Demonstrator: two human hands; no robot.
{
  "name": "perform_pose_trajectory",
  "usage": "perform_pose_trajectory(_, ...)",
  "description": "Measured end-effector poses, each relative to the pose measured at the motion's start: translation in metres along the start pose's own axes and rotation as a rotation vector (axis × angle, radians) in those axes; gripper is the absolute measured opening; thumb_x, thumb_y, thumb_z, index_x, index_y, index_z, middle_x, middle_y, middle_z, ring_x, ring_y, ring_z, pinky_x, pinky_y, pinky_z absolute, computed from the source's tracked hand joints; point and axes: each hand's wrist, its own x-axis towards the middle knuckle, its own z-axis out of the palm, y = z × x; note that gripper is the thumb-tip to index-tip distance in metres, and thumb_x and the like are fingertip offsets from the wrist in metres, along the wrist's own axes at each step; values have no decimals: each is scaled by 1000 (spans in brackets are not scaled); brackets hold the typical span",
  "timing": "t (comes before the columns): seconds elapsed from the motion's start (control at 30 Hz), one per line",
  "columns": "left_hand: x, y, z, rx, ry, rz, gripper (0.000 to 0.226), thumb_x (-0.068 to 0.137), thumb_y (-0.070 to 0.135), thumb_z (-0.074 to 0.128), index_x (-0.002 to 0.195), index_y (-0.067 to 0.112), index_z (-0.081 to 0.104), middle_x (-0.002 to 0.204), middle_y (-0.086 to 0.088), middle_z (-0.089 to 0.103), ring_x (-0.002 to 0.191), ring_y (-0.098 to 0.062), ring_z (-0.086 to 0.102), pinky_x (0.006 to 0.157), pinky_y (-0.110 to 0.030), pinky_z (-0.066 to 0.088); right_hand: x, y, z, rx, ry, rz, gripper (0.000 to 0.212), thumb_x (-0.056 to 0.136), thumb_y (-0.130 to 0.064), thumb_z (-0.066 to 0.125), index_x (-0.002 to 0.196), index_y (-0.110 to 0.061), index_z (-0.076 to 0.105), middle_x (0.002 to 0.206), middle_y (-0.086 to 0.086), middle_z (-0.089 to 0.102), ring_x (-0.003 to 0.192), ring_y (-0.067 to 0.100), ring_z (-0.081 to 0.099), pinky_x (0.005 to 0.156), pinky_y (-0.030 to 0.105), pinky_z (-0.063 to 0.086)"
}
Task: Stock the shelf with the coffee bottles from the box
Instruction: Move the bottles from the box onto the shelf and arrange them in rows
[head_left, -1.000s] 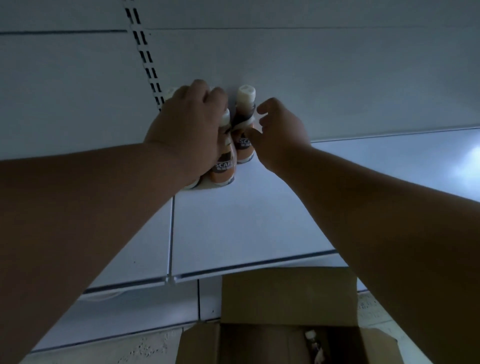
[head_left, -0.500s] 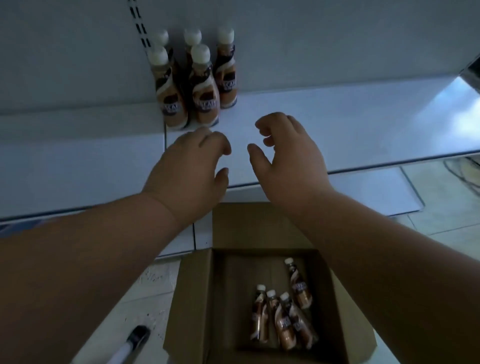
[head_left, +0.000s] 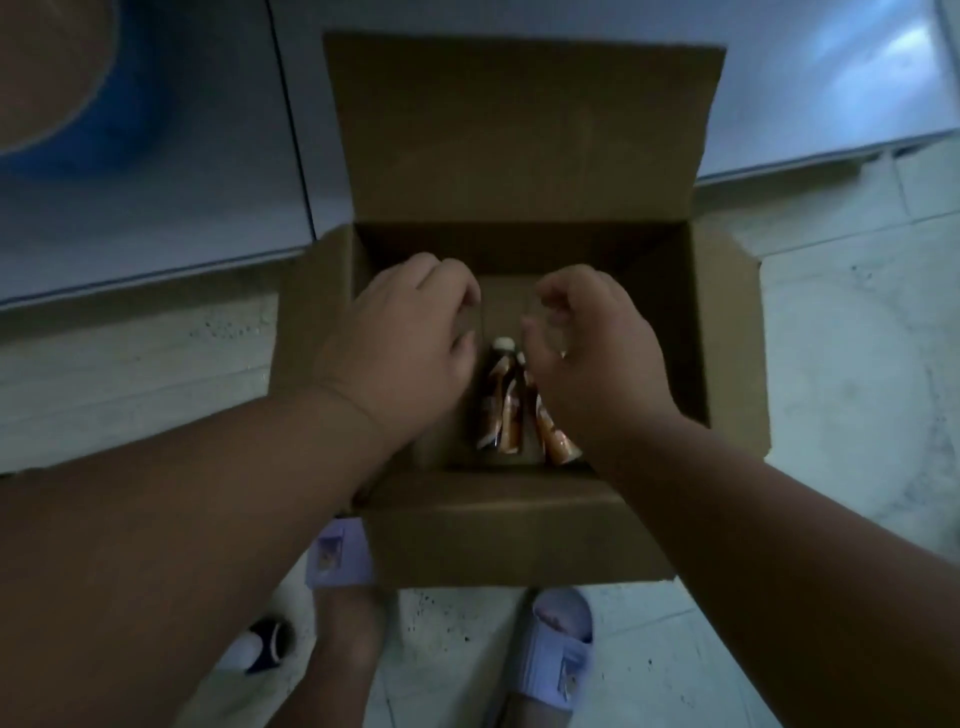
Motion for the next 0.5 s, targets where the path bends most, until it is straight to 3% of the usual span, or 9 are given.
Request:
perform_pose_trajectory(0.13, -14, -20, 65, -22, -124, -56, 27, 89, 22, 61, 115, 24, 55, 109, 7, 50, 100, -10, 47, 79, -23, 38, -20, 61, 55, 38, -70, 210, 21, 92, -29, 62, 112, -26, 58, 106, -8, 58, 89, 8, 58, 70, 25, 50)
perform_pose_trajectory(0.27, -11, -33, 113, -53, -226, -113, 27, 89, 23, 61, 115, 26, 55, 104, 10, 48, 97, -10, 51, 81, -26, 44, -10, 98, 85, -44, -173, 296, 33, 92, -27, 61, 124, -25, 56, 118, -3, 57, 101, 14, 57, 82, 33, 51)
perform_pose_trajectory(0.4, -1, -44, 169, -148, -451, -424, 29, 91, 32, 61, 118, 22, 58, 106, 3, 60, 93, -15, 57, 74, -30, 45, 17, 124, 105, -294, -435, 418, 35, 95, -22, 54, 130, -16, 52, 130, 10, 56, 115, 27, 57, 97, 48, 49)
perform_pose_trajectory(0.5, 6, -52, 213, -384, -593, -681, 44, 87, 45, 63, 123, 20, 59, 110, 0, 67, 96, -19, 63, 82, -35, 51, 27, 134, 121, -454, -539, 396, 44, 92, -26, 61, 133, -15, 49, 135, 13, 55, 123, 30, 53, 100, 50, 46)
